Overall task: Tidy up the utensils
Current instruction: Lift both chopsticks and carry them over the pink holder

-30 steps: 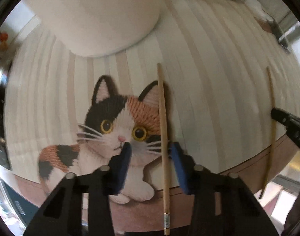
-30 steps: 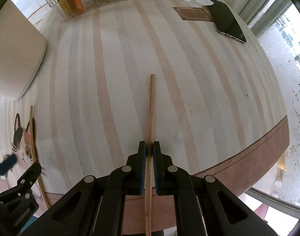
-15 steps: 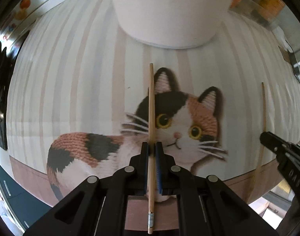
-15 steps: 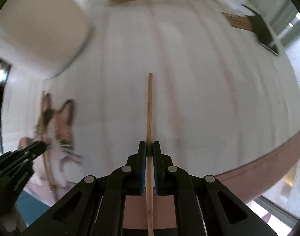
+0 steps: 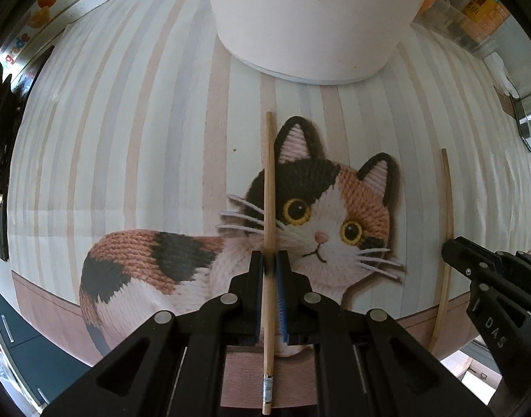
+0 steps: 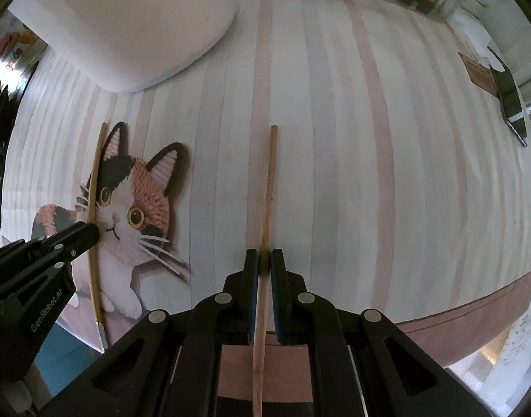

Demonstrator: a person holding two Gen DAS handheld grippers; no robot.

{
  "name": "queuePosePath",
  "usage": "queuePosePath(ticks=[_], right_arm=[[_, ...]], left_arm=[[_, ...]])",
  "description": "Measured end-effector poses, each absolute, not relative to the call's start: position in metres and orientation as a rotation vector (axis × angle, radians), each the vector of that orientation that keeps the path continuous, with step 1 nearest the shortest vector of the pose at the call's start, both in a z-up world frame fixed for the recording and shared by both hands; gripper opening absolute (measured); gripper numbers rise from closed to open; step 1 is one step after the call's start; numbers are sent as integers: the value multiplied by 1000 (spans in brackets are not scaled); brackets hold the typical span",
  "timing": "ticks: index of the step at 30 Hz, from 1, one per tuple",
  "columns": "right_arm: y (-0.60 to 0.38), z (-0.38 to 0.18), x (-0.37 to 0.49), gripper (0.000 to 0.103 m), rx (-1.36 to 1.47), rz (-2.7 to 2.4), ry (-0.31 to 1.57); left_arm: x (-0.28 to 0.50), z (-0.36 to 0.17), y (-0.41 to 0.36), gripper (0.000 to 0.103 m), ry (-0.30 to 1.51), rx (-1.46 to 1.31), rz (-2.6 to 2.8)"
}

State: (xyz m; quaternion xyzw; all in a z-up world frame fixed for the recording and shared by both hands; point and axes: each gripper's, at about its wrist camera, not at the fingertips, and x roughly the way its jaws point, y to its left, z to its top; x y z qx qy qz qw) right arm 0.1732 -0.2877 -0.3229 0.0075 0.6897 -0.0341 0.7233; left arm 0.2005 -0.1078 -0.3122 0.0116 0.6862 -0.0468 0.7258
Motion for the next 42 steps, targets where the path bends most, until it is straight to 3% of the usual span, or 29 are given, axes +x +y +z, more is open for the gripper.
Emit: queuePosePath(ticks=[8,17,30,42], right_arm=[[-256,-324,173,8,-74,-67,1510],[-262,-297,166,7,-27,-87,1398],[-272,-188,172,7,71,-50,1093],[-282,-53,205,6,263,45,797]], left_arm=[[199,-312,-118,4,1489,14,-58],[190,-249,-109,4,1321,17,-17],[189,-128,-78,4,1065,-115,-9],[197,11,-62,4,785,-279,-71]])
